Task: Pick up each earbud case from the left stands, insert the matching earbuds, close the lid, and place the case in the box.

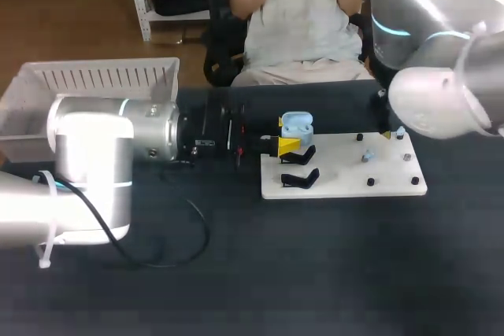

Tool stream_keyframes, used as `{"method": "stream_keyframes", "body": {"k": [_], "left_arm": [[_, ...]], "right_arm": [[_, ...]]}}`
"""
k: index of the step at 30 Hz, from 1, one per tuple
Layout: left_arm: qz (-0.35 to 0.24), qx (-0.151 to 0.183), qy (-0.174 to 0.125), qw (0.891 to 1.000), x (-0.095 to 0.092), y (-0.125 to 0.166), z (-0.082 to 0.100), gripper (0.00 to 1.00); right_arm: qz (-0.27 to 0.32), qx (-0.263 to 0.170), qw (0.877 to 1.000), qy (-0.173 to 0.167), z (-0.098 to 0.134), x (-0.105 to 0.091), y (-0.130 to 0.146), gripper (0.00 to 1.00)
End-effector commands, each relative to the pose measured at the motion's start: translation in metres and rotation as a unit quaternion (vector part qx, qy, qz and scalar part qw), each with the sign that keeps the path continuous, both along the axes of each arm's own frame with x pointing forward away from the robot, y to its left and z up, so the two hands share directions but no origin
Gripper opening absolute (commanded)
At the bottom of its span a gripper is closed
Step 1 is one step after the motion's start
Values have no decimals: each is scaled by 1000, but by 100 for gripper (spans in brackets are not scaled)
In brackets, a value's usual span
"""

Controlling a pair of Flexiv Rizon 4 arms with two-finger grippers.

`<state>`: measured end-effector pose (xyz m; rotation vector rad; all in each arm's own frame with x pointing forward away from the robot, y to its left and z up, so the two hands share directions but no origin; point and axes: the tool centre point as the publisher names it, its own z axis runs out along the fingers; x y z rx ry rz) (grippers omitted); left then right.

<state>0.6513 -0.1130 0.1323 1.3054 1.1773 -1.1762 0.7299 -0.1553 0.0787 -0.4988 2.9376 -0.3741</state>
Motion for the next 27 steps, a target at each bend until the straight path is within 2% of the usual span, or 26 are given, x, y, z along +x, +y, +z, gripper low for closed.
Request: {"method": "stream_keyframes", "body": {"k": [1,9,20,25,27], "left_arm": [[-1,-1,-1,1000,1,0,-1,0],[-1,-1,-1,1000,1,0,-1,0],[-1,-1,-1,1000,1,0,-1,0],[-1,-1,-1,1000,1,0,-1,0],[-1,-1,-1,1000,1,0,-1,0]], "right_arm": [[-15,-17,999,38,-10,13,3,76],[-41,-24,997,56,-24,19,-3,49],[-64,-26,996,59,-37,25,-8,47],[-96,-40,994,38,-38,26,-6,49],[-112,-31,993,28,-35,28,-4,49]]}}
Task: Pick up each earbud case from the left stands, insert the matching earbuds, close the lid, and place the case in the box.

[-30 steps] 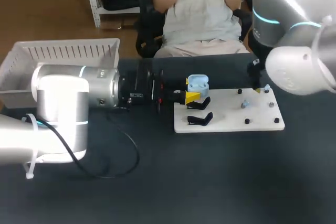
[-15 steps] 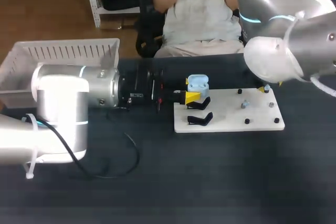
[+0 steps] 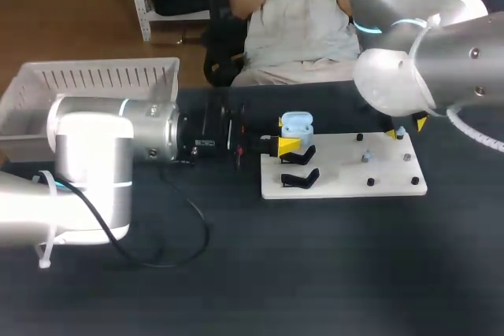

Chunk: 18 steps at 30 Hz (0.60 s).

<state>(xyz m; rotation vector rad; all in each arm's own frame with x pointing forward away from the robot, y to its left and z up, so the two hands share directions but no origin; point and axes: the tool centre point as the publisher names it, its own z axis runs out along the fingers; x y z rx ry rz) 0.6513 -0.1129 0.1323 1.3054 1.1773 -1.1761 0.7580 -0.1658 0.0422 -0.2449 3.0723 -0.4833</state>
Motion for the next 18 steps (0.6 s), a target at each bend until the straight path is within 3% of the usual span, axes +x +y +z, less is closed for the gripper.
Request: {"method": "stream_keyframes", "body": {"k": [1,10,18], "left_arm": [[-1,-1,-1,1000,1,0,-1,0],[-1,-1,-1,1000,1,0,-1,0],[-1,-1,-1,1000,1,0,-1,0]], "right_arm": [[-20,-8,1000,-21,3,0,7,49],[-61,3,997,-36,-1,0,2,44],[-56,3,997,-49,-4,2,1,41]]}}
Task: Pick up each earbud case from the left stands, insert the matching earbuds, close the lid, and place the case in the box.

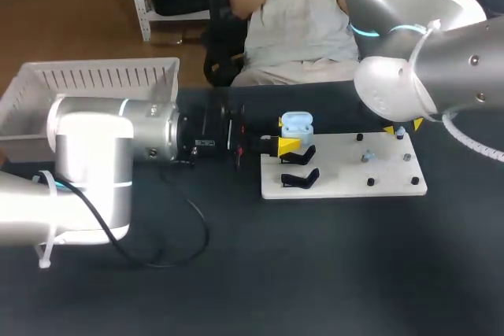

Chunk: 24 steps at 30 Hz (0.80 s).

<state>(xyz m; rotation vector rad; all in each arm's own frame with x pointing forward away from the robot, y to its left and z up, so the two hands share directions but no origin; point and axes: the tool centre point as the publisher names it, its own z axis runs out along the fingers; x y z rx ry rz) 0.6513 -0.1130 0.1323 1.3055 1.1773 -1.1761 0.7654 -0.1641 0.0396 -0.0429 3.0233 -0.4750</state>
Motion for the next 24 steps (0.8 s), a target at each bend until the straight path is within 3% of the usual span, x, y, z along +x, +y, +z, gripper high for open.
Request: {"method": "stream_keyframes", "body": {"k": [1,13,24], "left_arm": [[-1,-1,-1,1000,1,0,-1,0],[-1,-1,-1,1000,1,0,-1,0],[-1,-1,-1,1000,1,0,-1,0]], "right_arm": [[3,-1,1000,-10,-2,-5,0,40],[9,-9,1000,-9,-4,-2,1,33],[12,-11,1000,-10,-8,-2,1,32]]}}
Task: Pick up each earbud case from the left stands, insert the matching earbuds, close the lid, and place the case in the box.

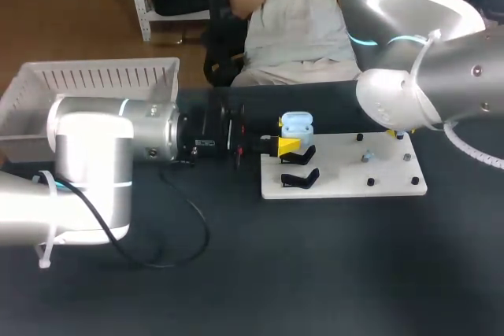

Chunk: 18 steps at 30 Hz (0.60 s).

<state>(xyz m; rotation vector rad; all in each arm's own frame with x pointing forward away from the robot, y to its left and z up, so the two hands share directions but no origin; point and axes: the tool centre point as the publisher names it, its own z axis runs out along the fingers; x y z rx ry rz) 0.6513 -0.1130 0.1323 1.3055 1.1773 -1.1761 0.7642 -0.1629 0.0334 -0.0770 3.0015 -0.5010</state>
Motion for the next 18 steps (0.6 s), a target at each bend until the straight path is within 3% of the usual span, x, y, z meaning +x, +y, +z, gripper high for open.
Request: {"method": "stream_keyframes", "body": {"k": [1,18], "left_arm": [[-1,-1,-1,1000,1,0,-1,0],[-1,-1,-1,1000,1,0,-1,0]], "right_arm": [[0,-1,1000,-3,-2,-1,0,32],[3,-13,1000,-1,-7,5,0,26]]}}
